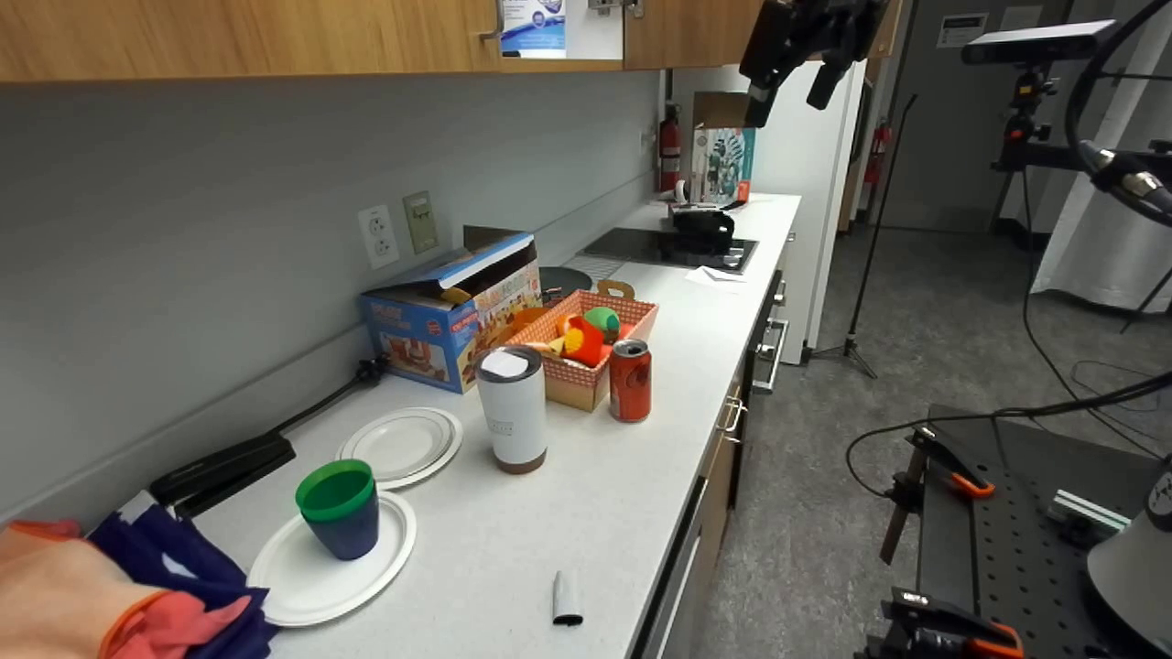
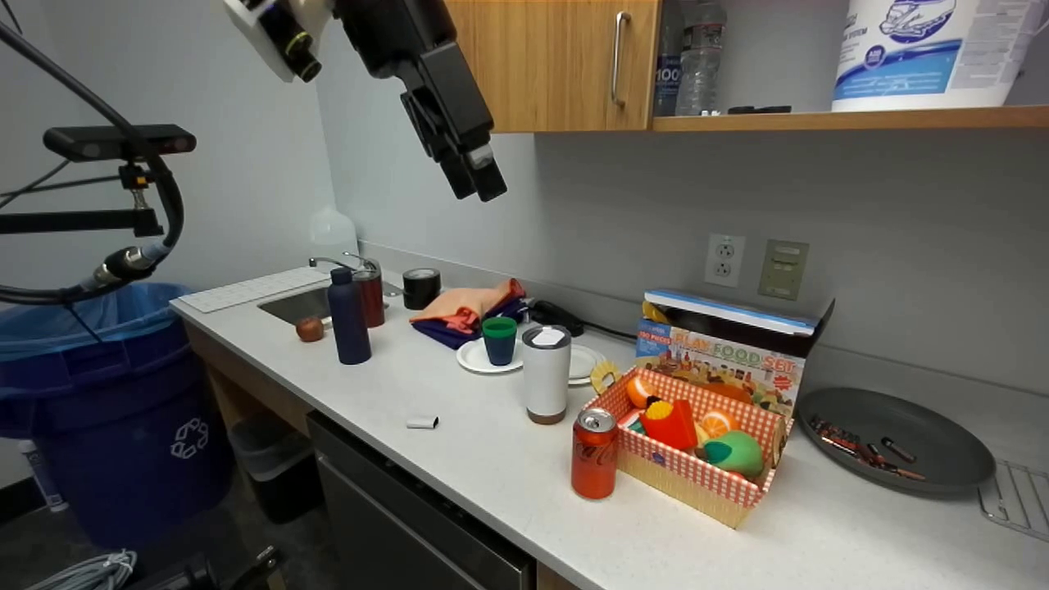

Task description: Push closed the cupboard door

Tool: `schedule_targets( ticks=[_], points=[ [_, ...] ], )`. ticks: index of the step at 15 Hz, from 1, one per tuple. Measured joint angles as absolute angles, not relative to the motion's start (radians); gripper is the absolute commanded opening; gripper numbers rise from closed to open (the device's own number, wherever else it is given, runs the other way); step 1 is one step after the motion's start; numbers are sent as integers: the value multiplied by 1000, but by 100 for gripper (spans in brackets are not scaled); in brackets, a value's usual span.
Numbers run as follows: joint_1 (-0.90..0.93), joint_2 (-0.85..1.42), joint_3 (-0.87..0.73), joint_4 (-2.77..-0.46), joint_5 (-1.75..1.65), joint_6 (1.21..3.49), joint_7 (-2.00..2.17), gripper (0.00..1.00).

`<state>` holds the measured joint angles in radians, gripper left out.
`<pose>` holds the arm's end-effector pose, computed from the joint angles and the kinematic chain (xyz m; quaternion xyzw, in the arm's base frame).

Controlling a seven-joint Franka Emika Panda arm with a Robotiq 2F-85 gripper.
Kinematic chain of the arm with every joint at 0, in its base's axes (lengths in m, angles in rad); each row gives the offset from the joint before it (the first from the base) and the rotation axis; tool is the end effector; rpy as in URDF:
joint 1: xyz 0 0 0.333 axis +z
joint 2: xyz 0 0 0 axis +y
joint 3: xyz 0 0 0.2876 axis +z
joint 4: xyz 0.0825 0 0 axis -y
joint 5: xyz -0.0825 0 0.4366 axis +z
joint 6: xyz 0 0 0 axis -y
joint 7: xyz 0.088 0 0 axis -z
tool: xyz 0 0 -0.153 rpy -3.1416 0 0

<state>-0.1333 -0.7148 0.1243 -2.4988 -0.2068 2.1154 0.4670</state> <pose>0.4513 -0.0235 0.4775 0.9568 -0.2011 0.1856 0.0985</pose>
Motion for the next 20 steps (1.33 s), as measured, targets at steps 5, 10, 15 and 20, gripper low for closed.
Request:
schedule_targets(
  ticks=[5, 10, 15, 20],
  points=[
    [-276, -693, 38, -2424, -208, 2117, 494, 100],
    [-418, -625, -74, -2322, -232, 2154, 495, 100],
    [-509, -531, -123, -2231, -308, 2213, 521, 100],
    [-578, -495, -129, -2164, -423, 2235, 618, 100]
  ],
)
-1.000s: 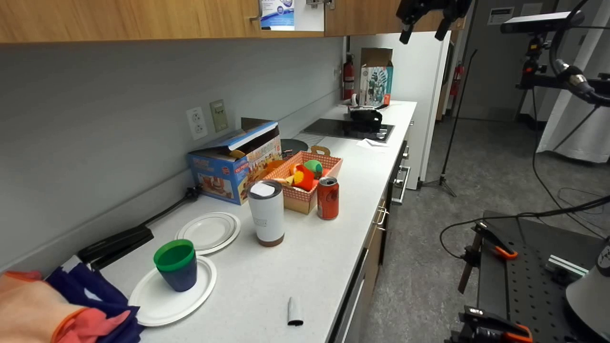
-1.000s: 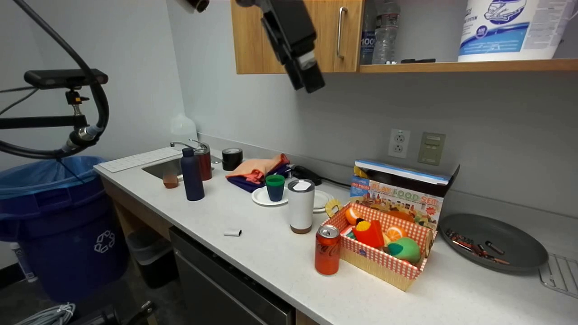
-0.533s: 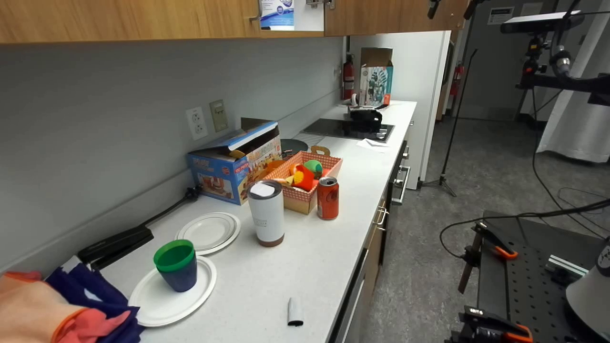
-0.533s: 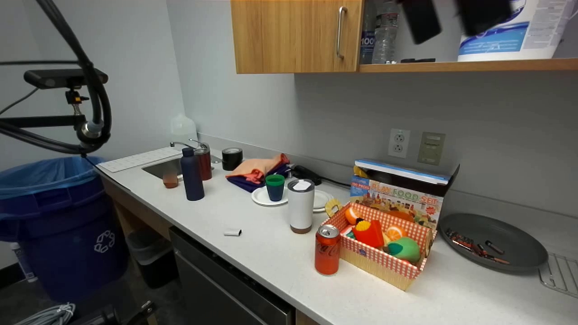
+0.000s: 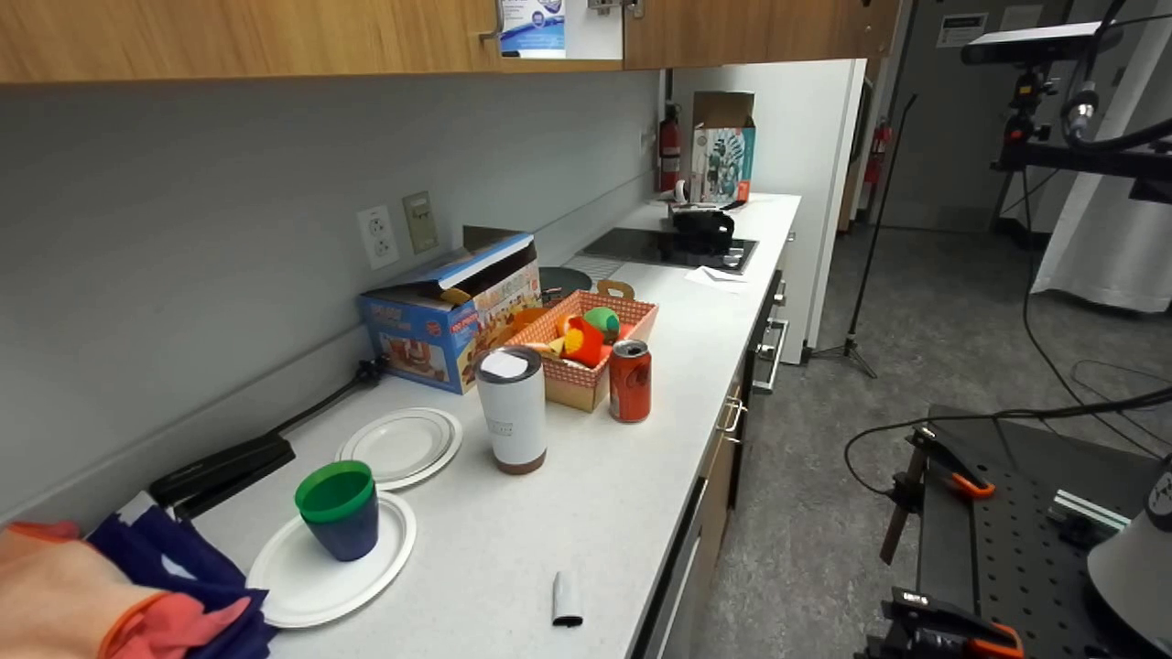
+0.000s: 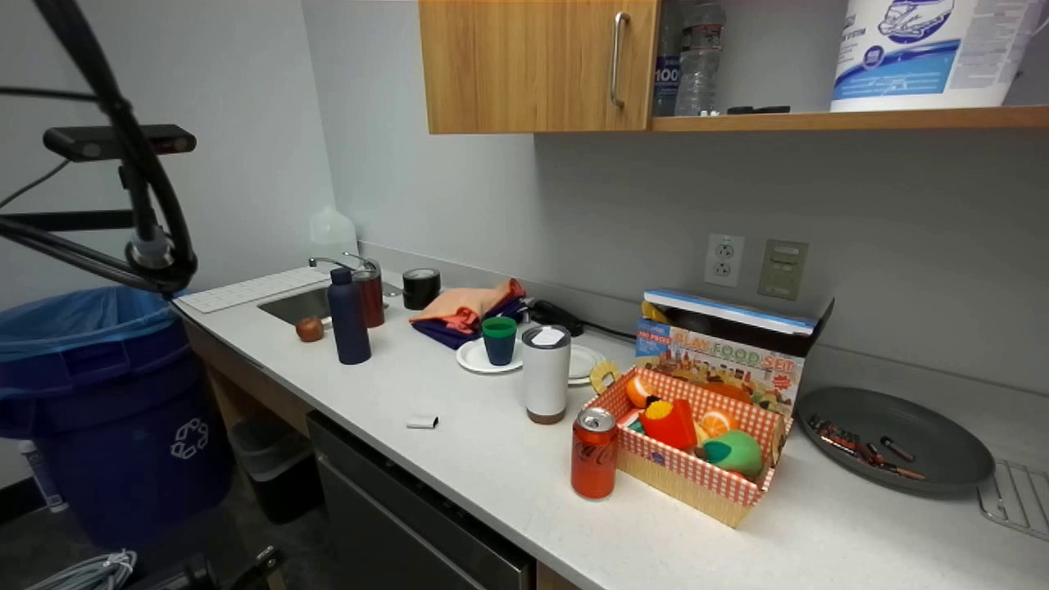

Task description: Push closed the cupboard door

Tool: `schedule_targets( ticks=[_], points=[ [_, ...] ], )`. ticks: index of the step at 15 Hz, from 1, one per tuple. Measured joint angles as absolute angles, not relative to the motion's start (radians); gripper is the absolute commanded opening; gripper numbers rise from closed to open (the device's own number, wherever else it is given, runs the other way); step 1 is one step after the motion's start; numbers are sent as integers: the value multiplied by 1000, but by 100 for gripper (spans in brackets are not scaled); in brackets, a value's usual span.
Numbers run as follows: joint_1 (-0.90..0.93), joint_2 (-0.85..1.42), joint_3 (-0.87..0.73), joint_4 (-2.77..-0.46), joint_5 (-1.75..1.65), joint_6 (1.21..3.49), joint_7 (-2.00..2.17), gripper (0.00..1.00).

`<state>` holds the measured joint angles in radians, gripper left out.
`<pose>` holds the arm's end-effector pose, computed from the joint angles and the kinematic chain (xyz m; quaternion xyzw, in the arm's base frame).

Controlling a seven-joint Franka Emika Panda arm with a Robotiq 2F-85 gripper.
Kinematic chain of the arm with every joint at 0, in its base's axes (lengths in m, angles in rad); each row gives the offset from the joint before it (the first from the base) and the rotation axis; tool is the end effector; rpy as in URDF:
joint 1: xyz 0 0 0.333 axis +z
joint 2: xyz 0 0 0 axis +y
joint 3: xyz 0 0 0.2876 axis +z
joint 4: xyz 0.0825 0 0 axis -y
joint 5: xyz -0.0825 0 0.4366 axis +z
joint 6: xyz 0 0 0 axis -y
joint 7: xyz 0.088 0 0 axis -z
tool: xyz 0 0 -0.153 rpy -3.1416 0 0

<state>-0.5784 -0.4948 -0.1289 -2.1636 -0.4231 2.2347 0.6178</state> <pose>0.3858 -0.3751 0.5845 0.7920 -0.5199 0.2673 0.1760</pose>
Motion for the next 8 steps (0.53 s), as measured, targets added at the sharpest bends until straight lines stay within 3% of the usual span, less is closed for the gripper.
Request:
schedule_targets(
  ticks=[8],
  points=[
    [-599, -493, -129, -2152, -458, 2275, 686, 100]
  ],
)
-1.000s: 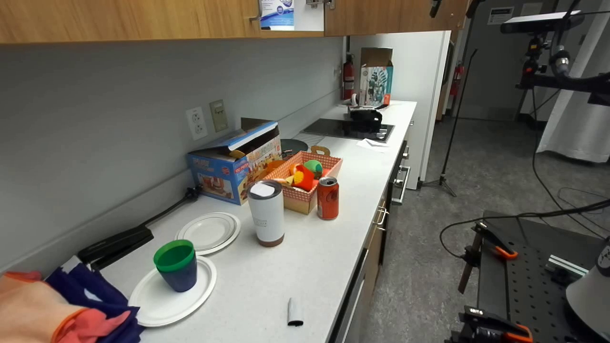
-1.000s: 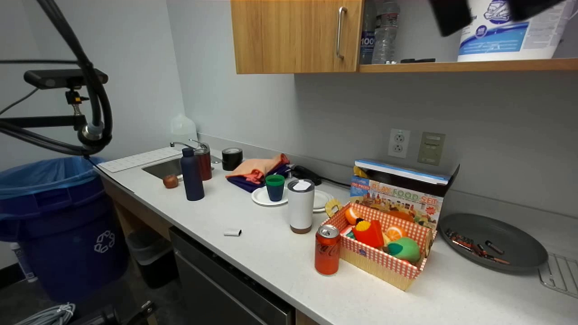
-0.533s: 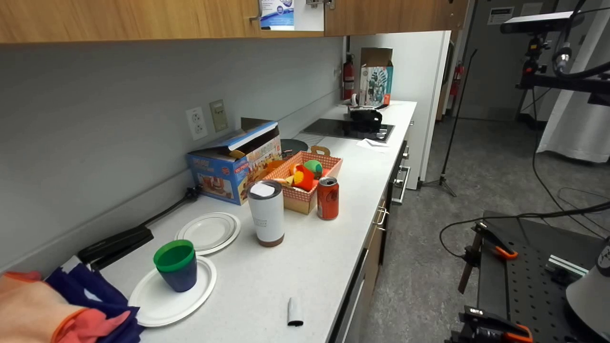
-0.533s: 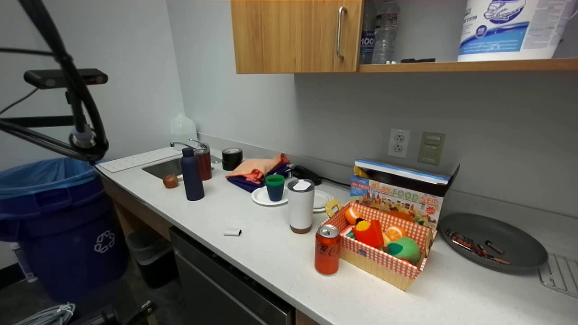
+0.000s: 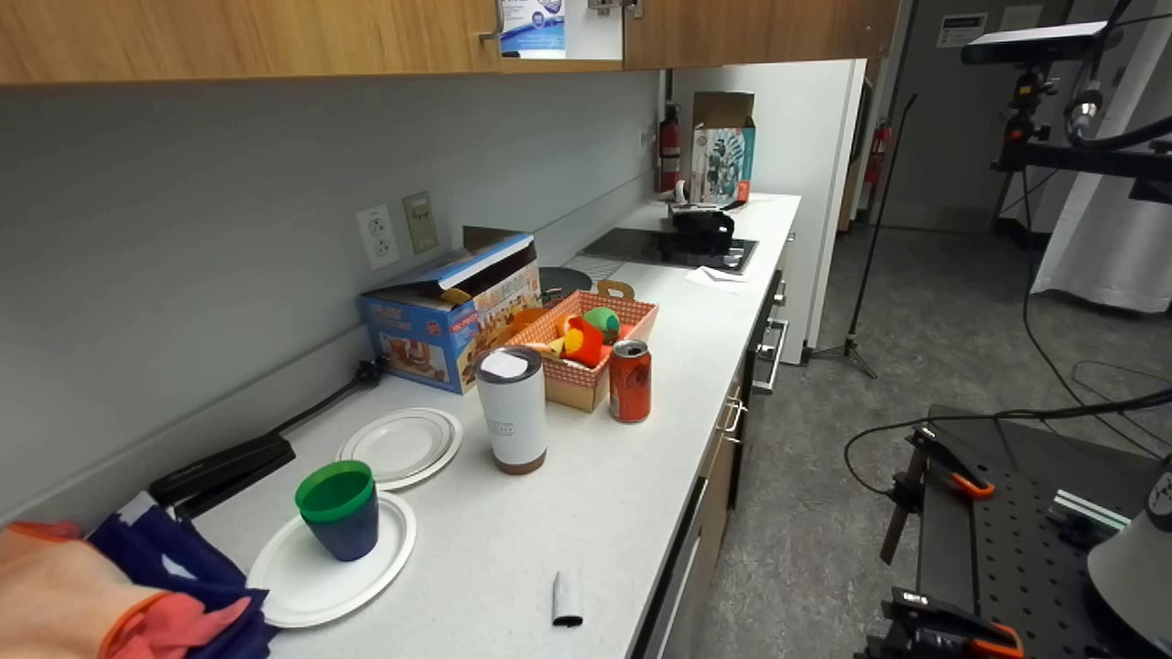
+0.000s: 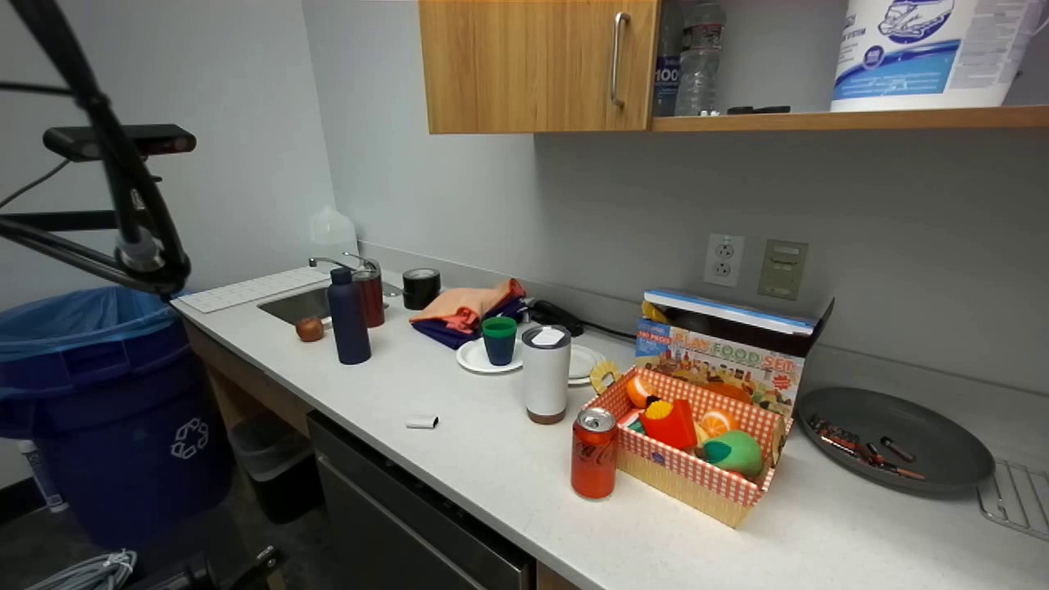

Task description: Push closed the cupboard door

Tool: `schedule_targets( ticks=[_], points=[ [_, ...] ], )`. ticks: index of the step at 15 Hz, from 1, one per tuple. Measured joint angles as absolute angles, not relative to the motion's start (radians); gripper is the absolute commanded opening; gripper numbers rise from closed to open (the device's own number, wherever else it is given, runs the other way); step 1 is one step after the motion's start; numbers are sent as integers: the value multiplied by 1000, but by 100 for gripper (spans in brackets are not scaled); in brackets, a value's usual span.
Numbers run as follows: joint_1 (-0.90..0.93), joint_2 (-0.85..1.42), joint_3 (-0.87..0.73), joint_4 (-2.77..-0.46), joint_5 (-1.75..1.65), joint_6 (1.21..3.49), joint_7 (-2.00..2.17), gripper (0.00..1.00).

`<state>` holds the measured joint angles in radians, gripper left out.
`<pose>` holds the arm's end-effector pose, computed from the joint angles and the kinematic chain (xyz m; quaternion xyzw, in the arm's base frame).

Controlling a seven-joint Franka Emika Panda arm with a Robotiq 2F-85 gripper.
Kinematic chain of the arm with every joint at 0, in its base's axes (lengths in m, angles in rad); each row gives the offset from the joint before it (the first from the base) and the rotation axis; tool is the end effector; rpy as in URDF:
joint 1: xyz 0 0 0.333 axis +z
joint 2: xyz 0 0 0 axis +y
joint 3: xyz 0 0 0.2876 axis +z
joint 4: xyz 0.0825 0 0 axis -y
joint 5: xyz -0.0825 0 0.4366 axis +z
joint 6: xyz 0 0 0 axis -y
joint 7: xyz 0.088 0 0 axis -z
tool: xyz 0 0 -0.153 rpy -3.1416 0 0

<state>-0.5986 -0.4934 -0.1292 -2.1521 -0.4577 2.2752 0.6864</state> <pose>0.3811 -0.3854 0.5974 0.7658 -0.5413 0.2940 0.1846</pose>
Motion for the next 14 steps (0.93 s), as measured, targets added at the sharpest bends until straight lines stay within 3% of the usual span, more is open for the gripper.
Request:
schedule_targets(
  ticks=[9, 14],
  points=[
    [-561, -436, -243, -2098, -413, 2326, 406, 100],
    [-437, -401, -374, -2045, -212, 2373, 48, 100]
  ],
)
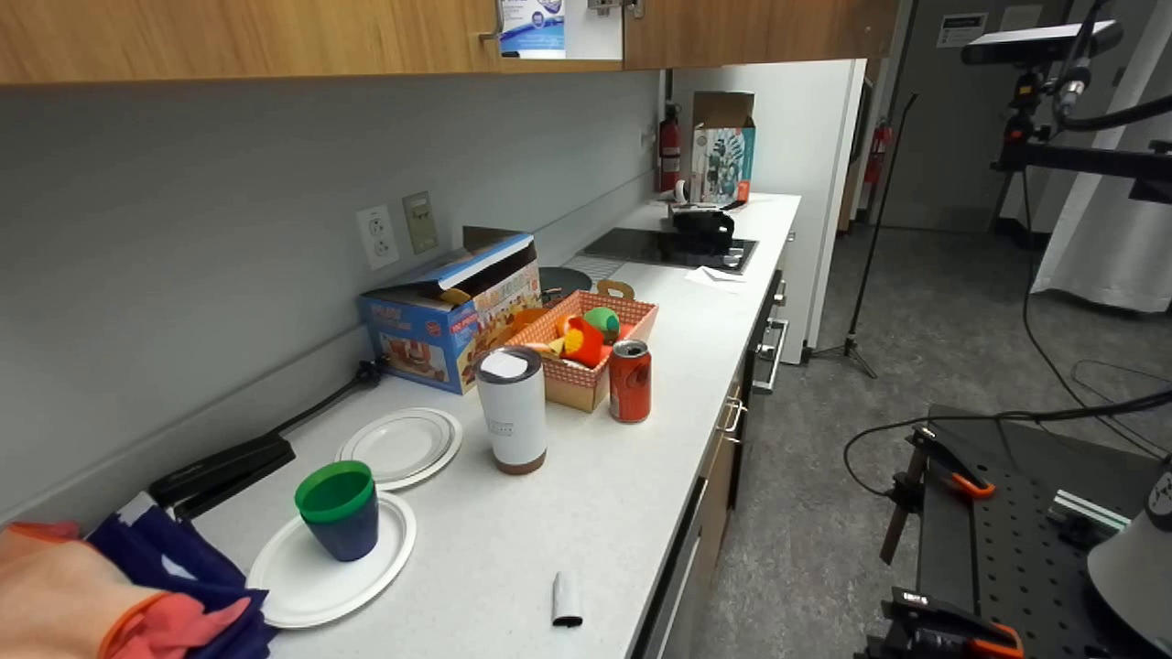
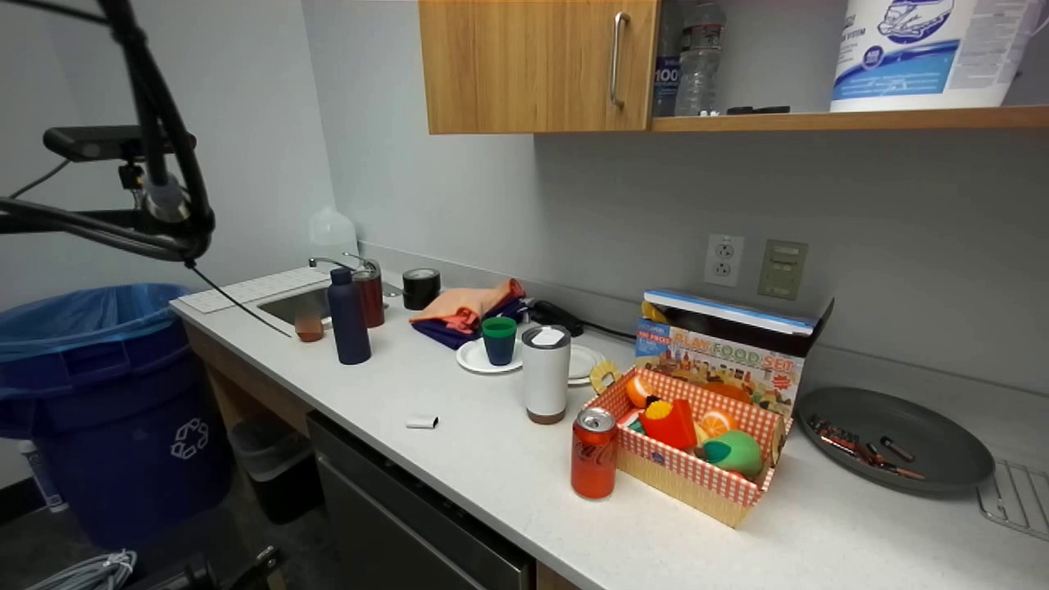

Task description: Push closed the cupboard door

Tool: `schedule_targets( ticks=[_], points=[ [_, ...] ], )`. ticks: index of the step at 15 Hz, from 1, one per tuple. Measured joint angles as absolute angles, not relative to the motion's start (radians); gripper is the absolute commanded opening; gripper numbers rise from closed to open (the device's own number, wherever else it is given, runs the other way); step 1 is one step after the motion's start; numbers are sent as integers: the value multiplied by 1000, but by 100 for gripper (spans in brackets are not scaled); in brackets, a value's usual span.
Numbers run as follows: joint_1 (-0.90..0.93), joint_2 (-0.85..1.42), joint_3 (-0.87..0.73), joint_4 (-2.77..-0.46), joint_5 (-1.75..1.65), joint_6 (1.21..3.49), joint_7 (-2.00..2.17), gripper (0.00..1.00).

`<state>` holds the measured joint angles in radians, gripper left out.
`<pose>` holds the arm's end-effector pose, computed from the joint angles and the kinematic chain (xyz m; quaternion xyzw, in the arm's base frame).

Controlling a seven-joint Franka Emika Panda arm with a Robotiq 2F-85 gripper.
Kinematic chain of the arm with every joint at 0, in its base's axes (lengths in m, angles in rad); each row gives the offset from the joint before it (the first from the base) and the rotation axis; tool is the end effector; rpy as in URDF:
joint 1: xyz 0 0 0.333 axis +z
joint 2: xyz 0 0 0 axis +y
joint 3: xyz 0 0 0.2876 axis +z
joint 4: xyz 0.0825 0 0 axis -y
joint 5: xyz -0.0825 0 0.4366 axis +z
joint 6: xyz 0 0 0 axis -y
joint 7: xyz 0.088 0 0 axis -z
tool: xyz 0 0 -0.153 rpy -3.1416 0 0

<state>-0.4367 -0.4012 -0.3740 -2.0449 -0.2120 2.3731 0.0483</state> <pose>0.3765 -0.4437 0.6074 0.8665 -0.3593 0.3122 0.1505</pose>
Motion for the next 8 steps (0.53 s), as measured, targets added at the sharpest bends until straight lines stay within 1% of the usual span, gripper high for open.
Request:
schedule_targets(
  ticks=[4, 8],
  points=[
    [-340, -401, -446, -2025, -61, 2368, -203, 100],
    [-283, -408, -518, -2004, 53, 2327, -408, 100]
  ],
)
